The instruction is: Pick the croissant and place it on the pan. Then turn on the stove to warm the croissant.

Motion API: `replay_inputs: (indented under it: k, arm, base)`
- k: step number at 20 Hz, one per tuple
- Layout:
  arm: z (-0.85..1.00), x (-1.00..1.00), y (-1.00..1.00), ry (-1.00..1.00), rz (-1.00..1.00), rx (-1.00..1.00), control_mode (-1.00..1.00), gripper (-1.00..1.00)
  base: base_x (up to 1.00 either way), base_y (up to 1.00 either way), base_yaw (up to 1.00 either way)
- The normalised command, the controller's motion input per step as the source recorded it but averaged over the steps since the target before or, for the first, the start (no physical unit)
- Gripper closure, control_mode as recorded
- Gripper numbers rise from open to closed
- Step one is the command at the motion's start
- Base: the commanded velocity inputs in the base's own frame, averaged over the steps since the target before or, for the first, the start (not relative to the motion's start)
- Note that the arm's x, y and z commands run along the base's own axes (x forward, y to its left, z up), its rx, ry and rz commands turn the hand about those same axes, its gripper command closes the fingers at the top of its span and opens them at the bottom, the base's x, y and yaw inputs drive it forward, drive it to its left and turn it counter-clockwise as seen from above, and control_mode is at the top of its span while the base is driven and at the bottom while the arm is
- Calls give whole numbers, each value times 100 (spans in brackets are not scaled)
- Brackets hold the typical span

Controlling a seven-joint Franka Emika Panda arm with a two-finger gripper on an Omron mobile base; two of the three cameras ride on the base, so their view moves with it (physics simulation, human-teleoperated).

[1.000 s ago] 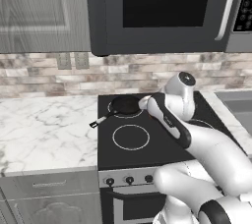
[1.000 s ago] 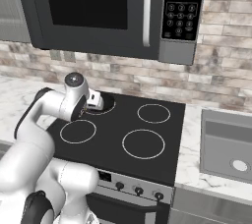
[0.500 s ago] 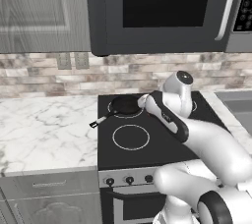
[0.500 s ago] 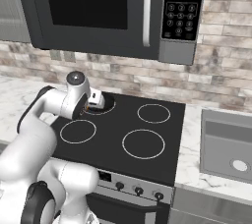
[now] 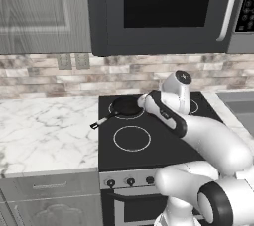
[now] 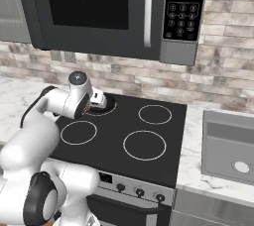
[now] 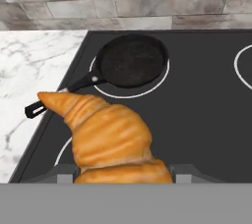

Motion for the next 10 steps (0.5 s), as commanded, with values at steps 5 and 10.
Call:
replay_inputs:
  k: [5, 10]
  arm:
    - [-7, 18, 3, -1, -1, 0, -100, 100]
    - [-12, 18, 5, -2, -1, 0, -100, 100]
  base:
    - [0, 0, 0]
    - [0, 0, 0]
